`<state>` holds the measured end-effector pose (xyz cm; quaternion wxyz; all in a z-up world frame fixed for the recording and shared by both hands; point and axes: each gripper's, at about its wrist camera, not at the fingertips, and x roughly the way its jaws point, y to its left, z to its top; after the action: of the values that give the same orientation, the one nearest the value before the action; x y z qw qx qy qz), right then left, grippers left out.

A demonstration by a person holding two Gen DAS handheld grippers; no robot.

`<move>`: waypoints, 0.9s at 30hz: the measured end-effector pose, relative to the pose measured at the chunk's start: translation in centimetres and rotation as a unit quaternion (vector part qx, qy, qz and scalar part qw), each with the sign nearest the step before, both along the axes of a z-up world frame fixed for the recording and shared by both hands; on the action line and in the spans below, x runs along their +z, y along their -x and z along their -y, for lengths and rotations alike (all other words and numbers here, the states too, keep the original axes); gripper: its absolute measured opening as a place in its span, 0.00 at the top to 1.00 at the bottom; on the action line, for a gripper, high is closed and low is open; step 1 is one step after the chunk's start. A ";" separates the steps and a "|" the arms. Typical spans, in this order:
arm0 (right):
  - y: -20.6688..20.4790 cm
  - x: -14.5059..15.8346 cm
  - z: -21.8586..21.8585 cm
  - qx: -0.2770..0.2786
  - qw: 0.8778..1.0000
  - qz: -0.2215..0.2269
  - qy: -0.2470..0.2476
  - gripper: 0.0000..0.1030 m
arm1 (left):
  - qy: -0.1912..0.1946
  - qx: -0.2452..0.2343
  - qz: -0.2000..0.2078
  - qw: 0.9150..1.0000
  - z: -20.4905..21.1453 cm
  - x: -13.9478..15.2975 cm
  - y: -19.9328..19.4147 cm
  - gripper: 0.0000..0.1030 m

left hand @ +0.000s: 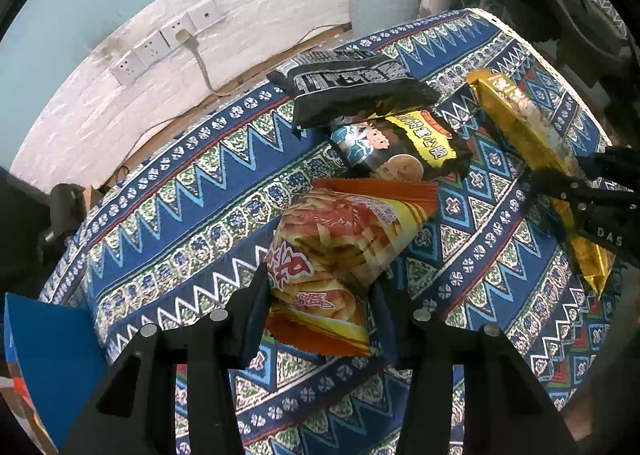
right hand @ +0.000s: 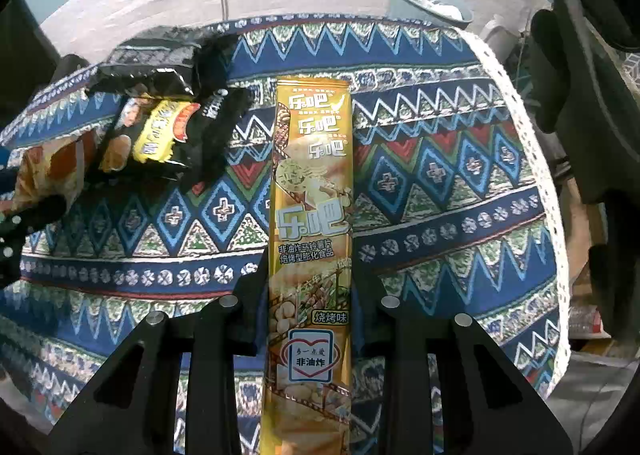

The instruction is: Organize snacks

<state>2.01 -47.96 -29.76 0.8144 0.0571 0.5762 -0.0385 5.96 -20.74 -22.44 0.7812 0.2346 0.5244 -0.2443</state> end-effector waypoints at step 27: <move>1.3 10.1 -5.3 0.048 0.996 0.070 -0.023 0.71 | 0.035 0.083 0.061 0.994 -6.8 8.9 3.6 0.54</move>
<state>0.69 -42.70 -19.64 0.8522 0.0512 0.5204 0.0181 2.38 -13.92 -13.52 0.8371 0.1772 0.4846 -0.1821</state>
